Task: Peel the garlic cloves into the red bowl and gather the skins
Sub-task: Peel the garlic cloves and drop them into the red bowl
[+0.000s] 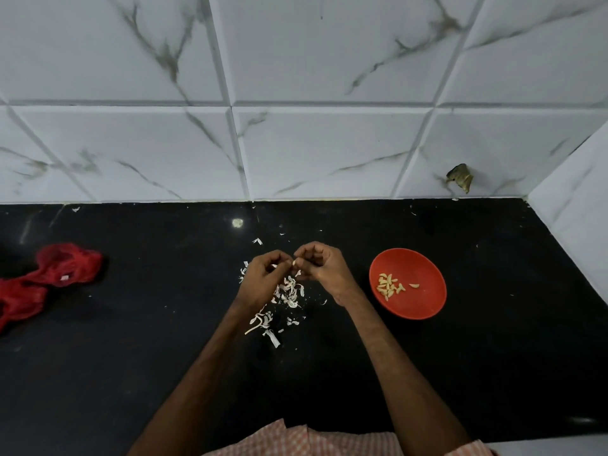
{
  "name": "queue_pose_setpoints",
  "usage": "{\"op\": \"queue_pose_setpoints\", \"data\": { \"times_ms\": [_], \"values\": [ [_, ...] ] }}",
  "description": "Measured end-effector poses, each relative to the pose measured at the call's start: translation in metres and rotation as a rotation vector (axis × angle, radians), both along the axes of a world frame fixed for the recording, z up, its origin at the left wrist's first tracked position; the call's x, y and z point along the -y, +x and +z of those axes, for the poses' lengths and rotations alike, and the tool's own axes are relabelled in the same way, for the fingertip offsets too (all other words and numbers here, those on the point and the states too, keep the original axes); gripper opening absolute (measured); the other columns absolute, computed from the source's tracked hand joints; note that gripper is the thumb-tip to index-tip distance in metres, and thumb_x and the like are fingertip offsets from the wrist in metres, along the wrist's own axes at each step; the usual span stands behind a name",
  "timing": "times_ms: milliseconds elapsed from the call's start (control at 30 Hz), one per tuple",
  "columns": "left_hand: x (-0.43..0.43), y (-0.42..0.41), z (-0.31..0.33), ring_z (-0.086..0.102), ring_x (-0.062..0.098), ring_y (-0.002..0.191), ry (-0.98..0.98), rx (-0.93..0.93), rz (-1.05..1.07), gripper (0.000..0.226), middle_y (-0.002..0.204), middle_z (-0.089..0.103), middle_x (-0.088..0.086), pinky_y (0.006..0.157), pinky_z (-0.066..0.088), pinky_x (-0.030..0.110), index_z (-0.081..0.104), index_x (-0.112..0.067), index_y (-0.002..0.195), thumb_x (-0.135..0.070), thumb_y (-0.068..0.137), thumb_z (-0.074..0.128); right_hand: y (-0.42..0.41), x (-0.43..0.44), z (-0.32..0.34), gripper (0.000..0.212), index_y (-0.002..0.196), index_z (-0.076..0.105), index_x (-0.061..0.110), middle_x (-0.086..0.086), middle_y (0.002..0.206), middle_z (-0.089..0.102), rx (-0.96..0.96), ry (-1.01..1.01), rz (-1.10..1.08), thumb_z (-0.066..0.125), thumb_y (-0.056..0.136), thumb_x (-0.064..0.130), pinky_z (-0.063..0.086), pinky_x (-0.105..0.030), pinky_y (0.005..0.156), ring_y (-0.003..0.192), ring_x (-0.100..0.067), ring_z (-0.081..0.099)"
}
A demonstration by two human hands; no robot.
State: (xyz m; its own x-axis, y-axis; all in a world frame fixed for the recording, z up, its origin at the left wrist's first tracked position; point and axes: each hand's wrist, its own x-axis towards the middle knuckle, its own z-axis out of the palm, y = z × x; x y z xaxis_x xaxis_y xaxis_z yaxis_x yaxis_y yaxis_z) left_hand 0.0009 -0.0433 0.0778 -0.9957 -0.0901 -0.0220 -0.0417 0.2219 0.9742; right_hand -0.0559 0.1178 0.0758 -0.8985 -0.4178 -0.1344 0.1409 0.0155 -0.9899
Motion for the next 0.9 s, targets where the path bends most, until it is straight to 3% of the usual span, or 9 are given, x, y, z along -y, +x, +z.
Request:
{"op": "queue_pose_setpoints", "data": {
  "times_ms": [100, 200, 267, 367, 500, 600, 767, 900],
  "values": [
    [0.002, -0.003, 0.000, 0.063, 0.013, 0.069, -0.039, -0.001, -0.008, 0.014, 0.083, 0.071, 0.008, 0.061, 0.051, 0.025, 0.070, -0.010, 0.093, -0.012, 0.099, 0.058, 0.000, 0.003, 0.000, 0.012, 0.094, 0.066, 0.005, -0.013, 0.090, 0.069, -0.098, 0.081, -0.060, 0.072, 0.087, -0.002, 0.062, -0.038, 0.075, 0.085, -0.026, 0.071],
    [0.000, -0.006, -0.001, 0.064, 0.007, 0.069, -0.067, -0.001, 0.039, 0.013, 0.079, 0.070, 0.001, 0.061, 0.051, 0.025, 0.069, -0.012, 0.090, -0.017, 0.099, 0.060, 0.001, 0.008, -0.002, 0.009, 0.088, 0.070, 0.011, 0.000, 0.087, 0.068, -0.313, 0.263, -0.132, 0.075, 0.086, 0.004, 0.057, -0.023, 0.078, 0.084, -0.010, 0.067],
    [-0.003, -0.008, -0.001, 0.066, 0.008, 0.068, -0.094, -0.002, 0.099, 0.013, 0.077, 0.070, -0.004, 0.061, 0.054, 0.030, 0.068, -0.015, 0.087, -0.022, 0.097, 0.062, 0.002, 0.010, -0.004, 0.009, 0.087, 0.072, 0.014, 0.005, 0.089, 0.066, -0.370, 0.307, -0.166, 0.074, 0.087, 0.006, 0.055, -0.022, 0.078, 0.086, -0.005, 0.065],
    [-0.009, -0.012, 0.001, 0.062, 0.010, 0.064, -0.122, -0.013, 0.159, 0.016, 0.074, 0.069, -0.005, 0.061, 0.052, 0.037, 0.065, -0.017, 0.083, -0.027, 0.095, 0.064, 0.001, 0.012, -0.003, 0.011, 0.090, 0.074, 0.013, 0.005, 0.091, 0.068, -0.332, 0.297, -0.164, 0.068, 0.091, 0.005, 0.061, -0.034, 0.079, 0.087, -0.010, 0.068],
    [-0.013, -0.015, 0.001, 0.062, 0.014, 0.067, -0.112, -0.034, 0.218, 0.015, 0.075, 0.068, -0.003, 0.061, 0.050, 0.034, 0.063, -0.016, 0.083, -0.025, 0.091, 0.070, 0.001, 0.011, 0.001, 0.011, 0.089, 0.074, 0.012, 0.004, 0.089, 0.070, -0.315, 0.299, -0.199, 0.066, 0.091, 0.005, 0.062, -0.040, 0.075, 0.082, -0.014, 0.070],
    [-0.012, -0.016, 0.004, 0.066, 0.008, 0.078, -0.116, -0.086, 0.203, 0.009, 0.083, 0.069, -0.007, 0.069, 0.053, 0.031, 0.066, -0.021, 0.089, -0.019, 0.088, 0.074, 0.003, 0.009, 0.002, 0.007, 0.089, 0.072, 0.007, -0.001, 0.089, 0.069, -0.290, 0.271, -0.222, 0.065, 0.091, 0.004, 0.062, -0.034, 0.066, 0.077, -0.016, 0.071],
    [-0.016, -0.016, 0.004, 0.069, 0.009, 0.077, -0.079, -0.080, 0.195, 0.008, 0.081, 0.073, -0.007, 0.072, 0.058, 0.039, 0.069, -0.019, 0.083, -0.015, 0.089, 0.074, 0.007, 0.008, 0.005, 0.006, 0.089, 0.069, 0.000, -0.011, 0.088, 0.070, -0.203, 0.181, -0.261, 0.064, 0.092, 0.001, 0.055, -0.020, 0.056, 0.068, -0.017, 0.072],
    [-0.023, -0.014, 0.003, 0.070, 0.012, 0.080, 0.001, -0.088, 0.235, 0.012, 0.083, 0.074, -0.003, 0.077, 0.058, 0.043, 0.068, -0.019, 0.082, -0.010, 0.089, 0.072, 0.005, 0.005, 0.005, 0.007, 0.088, 0.070, 0.000, -0.013, 0.087, 0.071, -0.147, 0.113, -0.264, 0.064, 0.092, 0.001, 0.059, -0.027, 0.060, 0.073, -0.025, 0.073]
  ]
}}
